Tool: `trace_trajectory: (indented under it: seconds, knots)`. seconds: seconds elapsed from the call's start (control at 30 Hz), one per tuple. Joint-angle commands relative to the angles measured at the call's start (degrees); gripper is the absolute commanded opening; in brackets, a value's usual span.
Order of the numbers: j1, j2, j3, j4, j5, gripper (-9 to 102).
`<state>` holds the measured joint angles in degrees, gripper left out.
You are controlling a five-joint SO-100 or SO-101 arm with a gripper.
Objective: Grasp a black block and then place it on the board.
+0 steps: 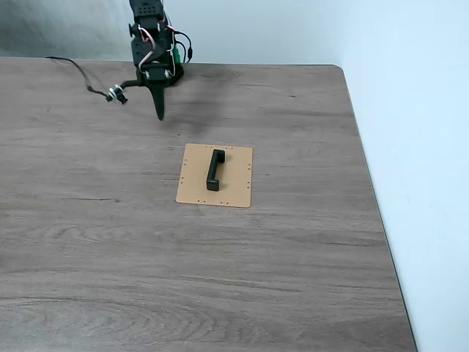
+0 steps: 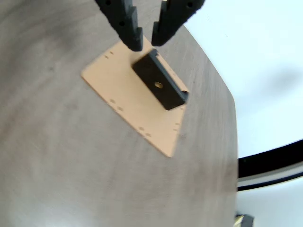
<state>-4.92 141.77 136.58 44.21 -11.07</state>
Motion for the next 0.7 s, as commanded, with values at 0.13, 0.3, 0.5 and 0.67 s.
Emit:
trace_trajectory:
  seconds: [0.13, 0.3, 0.5, 0.67]
  knots:
    - [1.85, 17.67, 12.83, 6.06, 7.12, 0]
    - [3.08, 29.62, 23.12, 7.29, 9.76, 0]
    - [3.34, 41.57, 33.22, 9.4, 11.69, 0]
    - [3.34, 47.81, 38.23, 10.72, 12.57, 0]
